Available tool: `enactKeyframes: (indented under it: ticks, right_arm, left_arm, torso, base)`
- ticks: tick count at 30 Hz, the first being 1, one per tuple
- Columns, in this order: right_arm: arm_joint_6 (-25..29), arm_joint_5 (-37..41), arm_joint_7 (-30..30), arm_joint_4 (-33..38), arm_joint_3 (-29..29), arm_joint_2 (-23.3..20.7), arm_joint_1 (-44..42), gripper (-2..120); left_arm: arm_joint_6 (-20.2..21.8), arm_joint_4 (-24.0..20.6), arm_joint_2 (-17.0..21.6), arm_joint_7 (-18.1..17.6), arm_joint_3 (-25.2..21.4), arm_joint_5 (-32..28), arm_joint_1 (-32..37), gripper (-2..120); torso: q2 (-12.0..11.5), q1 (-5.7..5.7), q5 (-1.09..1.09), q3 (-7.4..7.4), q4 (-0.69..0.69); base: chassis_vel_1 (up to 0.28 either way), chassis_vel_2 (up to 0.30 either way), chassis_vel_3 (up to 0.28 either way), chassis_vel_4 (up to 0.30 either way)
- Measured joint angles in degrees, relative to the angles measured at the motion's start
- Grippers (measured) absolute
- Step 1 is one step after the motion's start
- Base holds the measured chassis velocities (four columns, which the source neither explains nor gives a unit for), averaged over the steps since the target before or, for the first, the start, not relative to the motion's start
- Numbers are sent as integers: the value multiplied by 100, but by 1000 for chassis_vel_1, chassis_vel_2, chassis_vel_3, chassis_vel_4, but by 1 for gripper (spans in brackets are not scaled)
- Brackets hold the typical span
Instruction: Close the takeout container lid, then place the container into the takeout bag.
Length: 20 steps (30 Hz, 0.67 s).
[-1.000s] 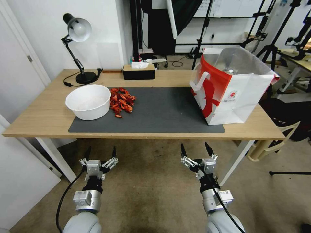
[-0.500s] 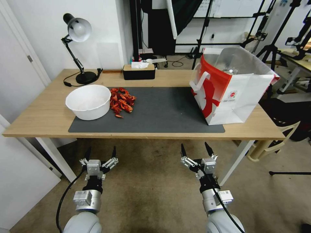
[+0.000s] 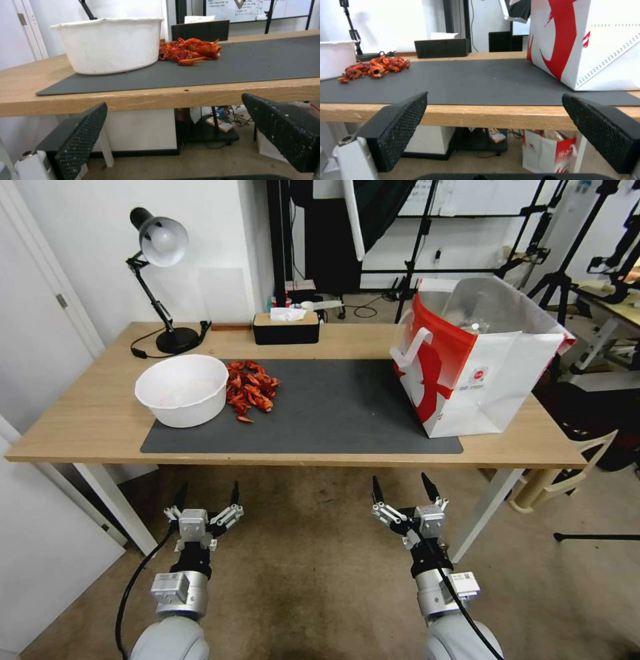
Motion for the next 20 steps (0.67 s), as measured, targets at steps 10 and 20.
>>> enactKeyframes:
  ticks: [10, 20]
  right_arm:
    - [0, 0, 0, 0, 0, 0, 0, 100]
    - [0, 0, 0, 0, 0, 0, 0, 100]
  left_arm:
    - [0, 0, 0, 0, 0, 0, 0, 100]
    - [0, 0, 0, 0, 0, 0, 0, 100]
  torso:
    - [0, 0, 0, 0, 0]
    - [0, 0, 0, 0, 0]
  base:
    - [0, 0, 0, 0]
    - [0, 0, 0, 0]
